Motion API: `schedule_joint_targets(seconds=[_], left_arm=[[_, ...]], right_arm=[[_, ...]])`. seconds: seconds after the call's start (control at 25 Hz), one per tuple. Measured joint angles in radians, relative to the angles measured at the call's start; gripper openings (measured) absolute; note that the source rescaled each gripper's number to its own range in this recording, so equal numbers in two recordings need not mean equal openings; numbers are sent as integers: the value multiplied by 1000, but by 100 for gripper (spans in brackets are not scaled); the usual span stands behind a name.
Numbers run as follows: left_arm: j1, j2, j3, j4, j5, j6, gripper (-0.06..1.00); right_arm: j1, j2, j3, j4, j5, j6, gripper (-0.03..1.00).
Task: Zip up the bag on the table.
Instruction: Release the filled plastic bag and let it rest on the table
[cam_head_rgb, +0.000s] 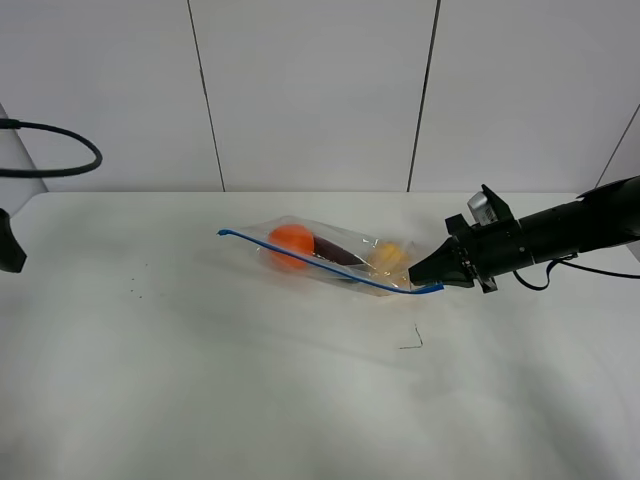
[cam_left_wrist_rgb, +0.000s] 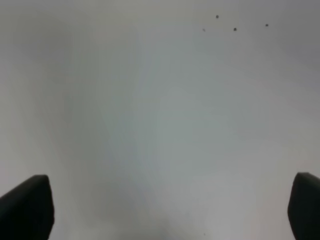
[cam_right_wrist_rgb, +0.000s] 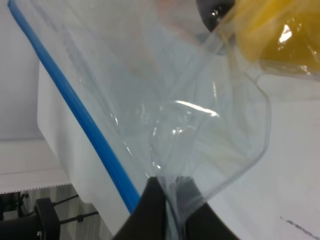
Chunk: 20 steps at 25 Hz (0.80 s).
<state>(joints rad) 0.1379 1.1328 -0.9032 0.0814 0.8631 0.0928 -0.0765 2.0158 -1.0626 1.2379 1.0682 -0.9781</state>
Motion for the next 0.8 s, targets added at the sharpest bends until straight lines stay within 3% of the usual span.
schedule_joint_targets(seconds=[0.36, 0.56, 0.8], left_arm=[[0, -391, 267, -16, -26, 1, 100], [0, -575, 318, -81, 12, 2, 100], [0, -722, 360, -90, 96, 26, 100]], right_arm=[[0, 0, 0, 3, 0, -7, 0], [0, 0, 0, 3, 0, -7, 0], [0, 0, 0, 4, 0, -8, 0]])
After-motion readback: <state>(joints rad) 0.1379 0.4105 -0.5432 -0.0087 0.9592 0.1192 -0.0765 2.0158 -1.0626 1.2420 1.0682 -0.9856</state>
